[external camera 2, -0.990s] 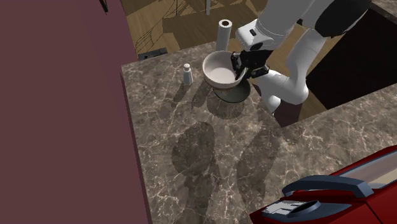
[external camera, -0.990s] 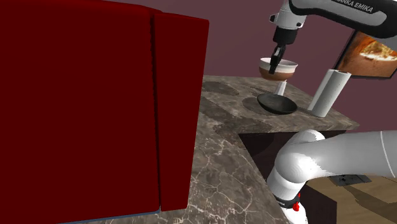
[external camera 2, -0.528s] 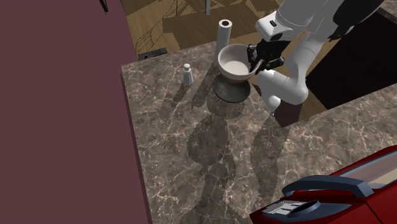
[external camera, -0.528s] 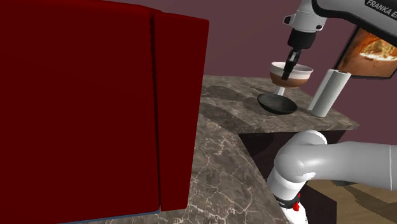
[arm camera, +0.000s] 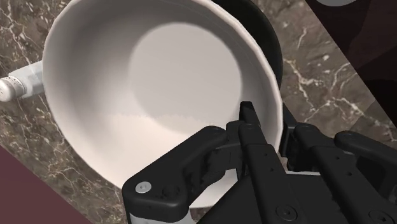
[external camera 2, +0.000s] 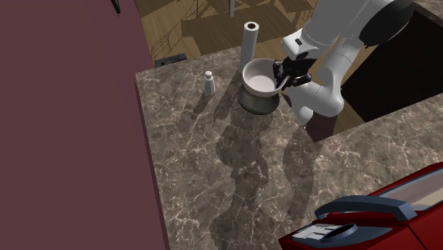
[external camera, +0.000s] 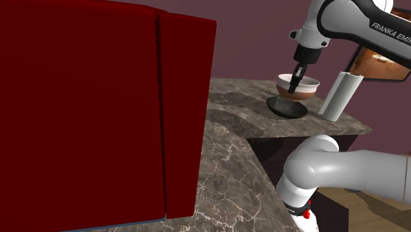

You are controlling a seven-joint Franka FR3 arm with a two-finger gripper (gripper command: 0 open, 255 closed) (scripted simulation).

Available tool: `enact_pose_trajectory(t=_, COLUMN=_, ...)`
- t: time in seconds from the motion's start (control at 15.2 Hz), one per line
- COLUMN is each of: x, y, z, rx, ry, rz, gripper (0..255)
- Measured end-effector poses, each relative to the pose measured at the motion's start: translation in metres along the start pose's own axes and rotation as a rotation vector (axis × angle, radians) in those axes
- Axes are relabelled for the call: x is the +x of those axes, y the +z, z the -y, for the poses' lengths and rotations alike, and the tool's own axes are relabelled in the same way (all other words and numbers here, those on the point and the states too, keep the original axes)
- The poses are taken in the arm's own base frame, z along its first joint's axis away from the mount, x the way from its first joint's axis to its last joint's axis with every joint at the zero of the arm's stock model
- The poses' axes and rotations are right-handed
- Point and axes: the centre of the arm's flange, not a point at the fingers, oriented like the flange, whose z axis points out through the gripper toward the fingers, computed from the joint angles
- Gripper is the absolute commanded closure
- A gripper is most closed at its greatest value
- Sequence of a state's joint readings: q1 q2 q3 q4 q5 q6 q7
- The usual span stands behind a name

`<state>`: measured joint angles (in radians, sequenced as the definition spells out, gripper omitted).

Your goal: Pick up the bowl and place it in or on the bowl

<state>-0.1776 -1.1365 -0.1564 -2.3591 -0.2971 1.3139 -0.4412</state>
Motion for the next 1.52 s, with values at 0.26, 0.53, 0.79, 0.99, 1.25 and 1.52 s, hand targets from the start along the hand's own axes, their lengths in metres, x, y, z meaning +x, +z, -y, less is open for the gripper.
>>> enact_pose_trajectory(t=0.26, x=-0.002, y=0.022, z=0.003, rx=0.0, ry=0.0, rz=0.0, gripper=255)
enact_pose_trajectory(t=0.53, x=-0.002, y=0.038, z=0.007, rx=0.0, ry=0.0, rz=0.0, gripper=255)
enact_pose_trajectory(t=0.79, x=-0.002, y=0.04, z=0.007, rx=0.0, ry=0.0, rz=0.0, gripper=255)
enact_pose_trajectory(t=0.99, x=-0.002, y=0.04, z=0.006, rx=0.0, ry=0.0, rz=0.0, gripper=0)
enact_pose_trajectory(t=1.25, x=-0.002, y=0.04, z=0.006, rx=0.0, ry=0.0, rz=-0.001, gripper=0)
enact_pose_trajectory(t=1.52, x=-0.002, y=0.013, z=0.008, rx=-0.001, ry=0.0, rz=-0.001, gripper=0)
